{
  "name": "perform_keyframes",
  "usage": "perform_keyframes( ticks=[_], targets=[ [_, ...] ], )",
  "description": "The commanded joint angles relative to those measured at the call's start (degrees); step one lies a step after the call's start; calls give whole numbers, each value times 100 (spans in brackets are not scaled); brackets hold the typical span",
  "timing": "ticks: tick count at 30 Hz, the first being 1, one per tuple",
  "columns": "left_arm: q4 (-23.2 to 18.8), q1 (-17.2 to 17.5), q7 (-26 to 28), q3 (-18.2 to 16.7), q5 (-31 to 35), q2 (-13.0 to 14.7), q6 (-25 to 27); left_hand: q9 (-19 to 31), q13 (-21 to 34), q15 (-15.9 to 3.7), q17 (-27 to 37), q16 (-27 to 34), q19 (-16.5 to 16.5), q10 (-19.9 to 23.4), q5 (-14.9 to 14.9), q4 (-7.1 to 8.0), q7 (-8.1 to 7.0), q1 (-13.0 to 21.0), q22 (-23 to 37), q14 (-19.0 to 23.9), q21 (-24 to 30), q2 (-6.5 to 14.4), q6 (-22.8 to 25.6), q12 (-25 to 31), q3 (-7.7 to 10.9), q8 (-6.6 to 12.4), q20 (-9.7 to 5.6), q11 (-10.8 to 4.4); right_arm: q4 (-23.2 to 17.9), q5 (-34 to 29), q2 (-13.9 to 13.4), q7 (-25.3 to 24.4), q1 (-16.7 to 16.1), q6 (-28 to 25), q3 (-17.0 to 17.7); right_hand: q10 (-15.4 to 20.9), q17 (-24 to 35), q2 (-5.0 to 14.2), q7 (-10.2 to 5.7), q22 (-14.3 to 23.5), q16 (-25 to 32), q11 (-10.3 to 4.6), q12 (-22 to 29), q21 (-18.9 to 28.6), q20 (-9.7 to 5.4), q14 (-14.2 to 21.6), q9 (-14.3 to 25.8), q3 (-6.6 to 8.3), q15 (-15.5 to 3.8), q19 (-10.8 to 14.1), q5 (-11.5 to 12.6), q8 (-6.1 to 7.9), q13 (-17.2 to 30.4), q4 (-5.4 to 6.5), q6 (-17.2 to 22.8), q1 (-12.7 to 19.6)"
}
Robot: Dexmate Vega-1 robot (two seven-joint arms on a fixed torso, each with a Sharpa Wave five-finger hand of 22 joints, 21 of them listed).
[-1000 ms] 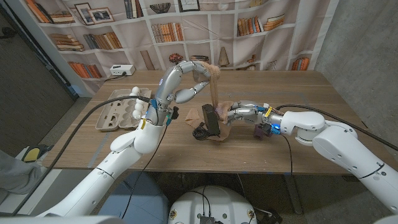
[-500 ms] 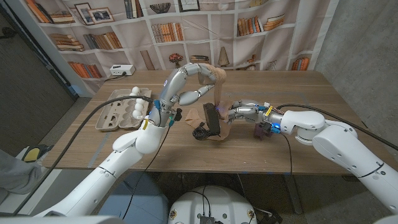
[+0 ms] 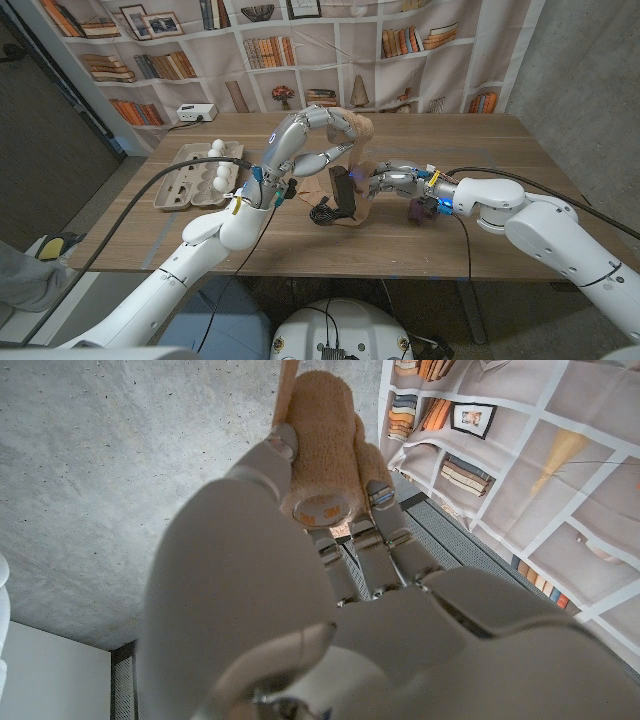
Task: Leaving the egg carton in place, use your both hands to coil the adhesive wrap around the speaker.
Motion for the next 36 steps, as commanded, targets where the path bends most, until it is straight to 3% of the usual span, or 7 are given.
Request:
perform_keyframes(
  ticks=[1, 9, 36],
  targets=[
    [-98, 55, 108, 8, 257, 19, -77, 7, 5, -1024, 20, 40, -446, 48, 36, 94, 17, 624, 8, 1075, 21, 637, 4, 44, 97, 27, -515, -12, 25, 10, 0, -10, 6, -24, -2, 238, 28, 178, 46, 7, -8, -185, 38, 27, -486, -30, 20, 143, -219, -14, 35, -1, 93, 158, 11, 139],
    [-114, 48, 553, -43, 911, -19, -191, 5, 14, -1021, 18, 36, -446, 56, 38, 95, 10, 622, 6, 1073, 23, 634, 1, 53, 98, 31, -512, -9, 68, -9, 33, -25, 47, -39, -44, 231, 32, 174, 45, 7, -4, -178, 34, 29, -486, -24, 20, 141, -224, -16, 34, -2, 92, 156, 9, 139],
    [-19, -33, 646, 170, 989, 4, -269, 1, 10, -1023, 12, 32, -454, 67, 34, 97, -6, 619, 2, 1081, 22, 633, -4, 54, 101, 49, -515, -20, 142, -4, 30, 28, 118, -102, -24, 235, 29, 176, 42, 6, -13, -181, 34, 37, -482, -28, 19, 141, -221, -27, 35, -3, 95, 155, 4, 140]
  ],
)
